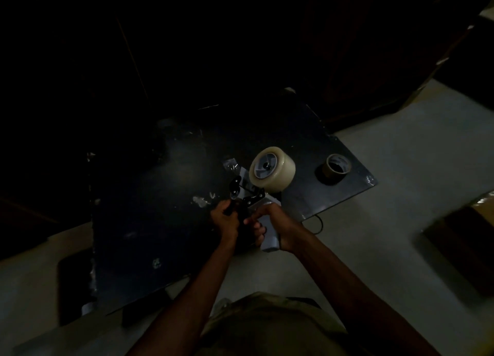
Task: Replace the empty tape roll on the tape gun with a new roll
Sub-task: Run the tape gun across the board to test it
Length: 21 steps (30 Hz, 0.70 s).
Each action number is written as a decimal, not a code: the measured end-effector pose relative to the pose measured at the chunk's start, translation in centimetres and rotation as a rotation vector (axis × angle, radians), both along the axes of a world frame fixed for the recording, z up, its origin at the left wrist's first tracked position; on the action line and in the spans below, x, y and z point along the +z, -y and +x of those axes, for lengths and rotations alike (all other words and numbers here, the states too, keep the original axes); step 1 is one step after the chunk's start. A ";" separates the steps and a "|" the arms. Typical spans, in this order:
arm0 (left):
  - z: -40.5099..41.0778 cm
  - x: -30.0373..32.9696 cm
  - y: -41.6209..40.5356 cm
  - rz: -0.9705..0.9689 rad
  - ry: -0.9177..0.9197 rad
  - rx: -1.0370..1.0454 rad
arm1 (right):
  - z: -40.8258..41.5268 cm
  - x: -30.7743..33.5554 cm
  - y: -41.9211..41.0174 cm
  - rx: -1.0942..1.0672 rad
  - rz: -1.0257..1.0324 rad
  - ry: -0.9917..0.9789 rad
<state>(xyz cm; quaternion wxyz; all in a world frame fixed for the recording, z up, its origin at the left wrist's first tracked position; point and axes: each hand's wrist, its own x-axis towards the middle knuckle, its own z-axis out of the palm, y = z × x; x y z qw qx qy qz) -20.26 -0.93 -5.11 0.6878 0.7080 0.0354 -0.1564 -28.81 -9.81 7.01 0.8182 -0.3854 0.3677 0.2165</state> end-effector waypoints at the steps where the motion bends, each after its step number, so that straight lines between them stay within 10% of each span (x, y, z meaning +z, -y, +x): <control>1: -0.1 -0.2 0.0 -0.025 -0.048 -0.045 | 0.3 0.2 -0.3 0.002 -0.006 0.008; 9: 0.1 3.7 1.1 -0.383 -0.643 -0.057 | 1.6 0.4 -0.2 -0.127 0.131 0.094; 21: 6.5 3.8 0.0 -0.196 -0.183 -0.077 | 5.0 -0.7 4.3 -0.142 0.372 0.098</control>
